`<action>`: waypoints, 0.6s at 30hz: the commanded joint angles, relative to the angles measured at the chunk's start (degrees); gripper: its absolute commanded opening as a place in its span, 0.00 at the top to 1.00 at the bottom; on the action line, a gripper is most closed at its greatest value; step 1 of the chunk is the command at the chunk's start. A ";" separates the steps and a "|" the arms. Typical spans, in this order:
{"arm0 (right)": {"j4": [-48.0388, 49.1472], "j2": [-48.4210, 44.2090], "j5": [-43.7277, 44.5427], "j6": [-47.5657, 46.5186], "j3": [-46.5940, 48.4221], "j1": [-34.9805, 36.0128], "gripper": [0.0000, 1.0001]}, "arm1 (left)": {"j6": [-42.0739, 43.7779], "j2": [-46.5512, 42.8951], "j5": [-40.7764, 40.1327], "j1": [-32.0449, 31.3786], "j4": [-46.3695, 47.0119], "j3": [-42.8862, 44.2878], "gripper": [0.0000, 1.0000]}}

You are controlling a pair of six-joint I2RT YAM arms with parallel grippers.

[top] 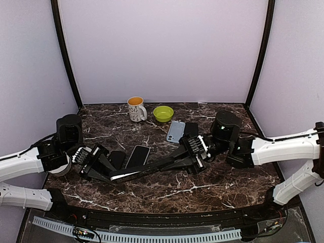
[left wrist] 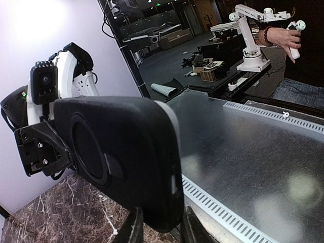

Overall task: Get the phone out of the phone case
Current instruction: Remove the bottom left corner of the phone case.

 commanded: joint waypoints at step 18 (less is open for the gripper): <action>-15.21 2.67 -14.00 -2.50 6.14 1.00 1.00 | 6.50 2.40 -2.97 -1.60 -8.13 3.80 0.79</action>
